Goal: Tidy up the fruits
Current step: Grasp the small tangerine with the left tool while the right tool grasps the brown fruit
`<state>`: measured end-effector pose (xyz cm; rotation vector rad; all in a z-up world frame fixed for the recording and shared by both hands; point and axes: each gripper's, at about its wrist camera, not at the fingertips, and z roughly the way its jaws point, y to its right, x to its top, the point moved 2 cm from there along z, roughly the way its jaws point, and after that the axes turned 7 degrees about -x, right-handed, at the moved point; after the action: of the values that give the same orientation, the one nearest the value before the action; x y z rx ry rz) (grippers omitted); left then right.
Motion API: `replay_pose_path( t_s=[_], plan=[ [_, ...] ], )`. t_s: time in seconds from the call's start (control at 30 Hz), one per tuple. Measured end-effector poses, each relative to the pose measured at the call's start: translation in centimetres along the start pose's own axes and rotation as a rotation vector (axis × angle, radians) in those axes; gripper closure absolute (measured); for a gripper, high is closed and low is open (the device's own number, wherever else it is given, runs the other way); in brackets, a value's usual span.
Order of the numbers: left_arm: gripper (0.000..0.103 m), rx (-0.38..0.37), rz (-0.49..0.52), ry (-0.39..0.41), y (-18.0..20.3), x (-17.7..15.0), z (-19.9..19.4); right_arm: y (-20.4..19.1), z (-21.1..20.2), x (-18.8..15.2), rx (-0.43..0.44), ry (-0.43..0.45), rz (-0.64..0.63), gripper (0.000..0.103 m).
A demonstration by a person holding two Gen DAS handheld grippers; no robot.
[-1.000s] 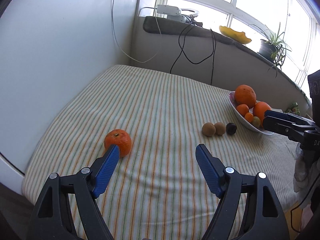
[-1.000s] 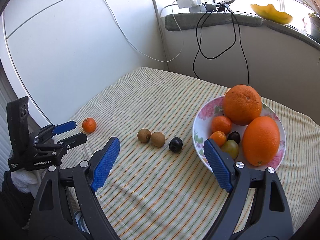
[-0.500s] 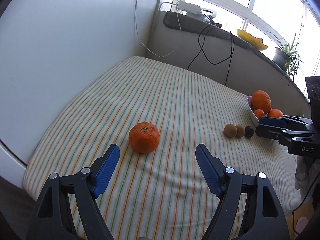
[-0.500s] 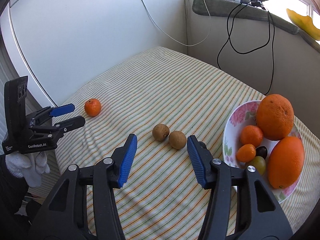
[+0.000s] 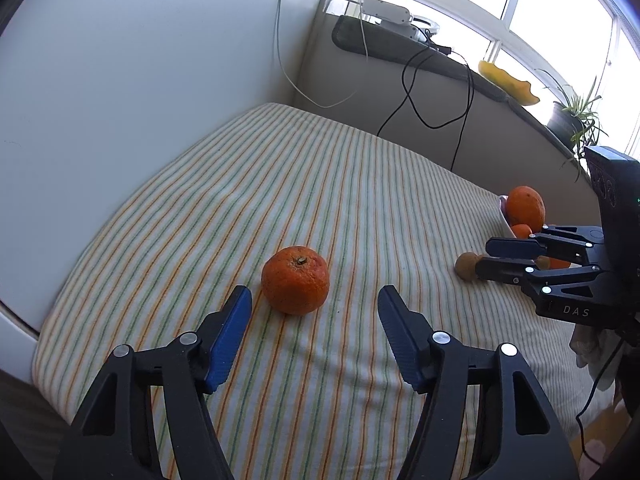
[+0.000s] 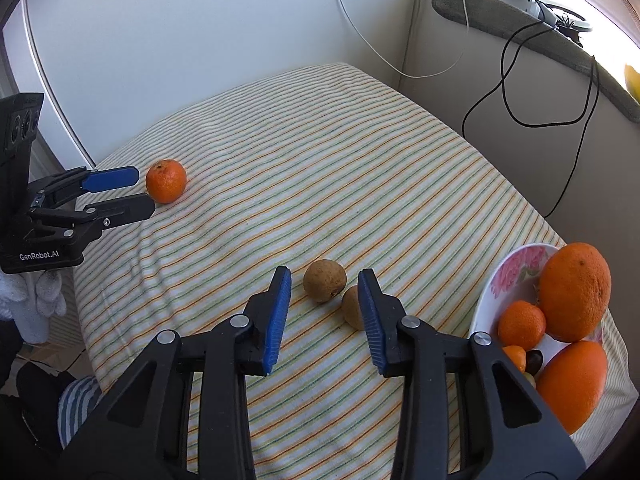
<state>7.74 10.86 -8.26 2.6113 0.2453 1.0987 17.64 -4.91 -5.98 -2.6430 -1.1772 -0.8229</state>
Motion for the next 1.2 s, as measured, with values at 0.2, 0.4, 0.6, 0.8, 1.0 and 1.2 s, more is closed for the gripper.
replay_pose_path(
  t_s=[0.2, 0.4, 0.6, 0.8, 1.0, 1.2],
  plan=[
    [0.039, 0.002, -0.017, -0.008, -0.5, 0.0, 0.5, -0.2, 1.6, 0.7, -0.006, -0.038, -0.030, 0.068],
    [0.039, 0.012, -0.015, -0.015, -1.0, 0.1, 1.0, -0.8, 2.6, 1.2, -0.030, -0.062, -0.097, 0.072],
    [0.041, 0.017, -0.006, -0.020, -1.1, 0.1, 1.4, -1.7, 3.2, 1.7, -0.064, -0.096, -0.180, 0.075],
    [0.052, 0.027, 0.006, -0.025, -1.0, 0.2, 1.7, -2.4, 2.8, 2.0, -0.060, -0.089, -0.186, 0.076],
    [0.065, 0.024, 0.003, -0.022, -1.2, 0.4, 2.0, -2.5, 1.7, 2.1, -0.028, -0.055, -0.139, 0.077],
    [0.066, 0.018, 0.002, -0.013, -1.2, 0.2, 1.5, -2.5, 0.5, 1.9, -0.004, -0.025, -0.101, 0.077]
  ],
)
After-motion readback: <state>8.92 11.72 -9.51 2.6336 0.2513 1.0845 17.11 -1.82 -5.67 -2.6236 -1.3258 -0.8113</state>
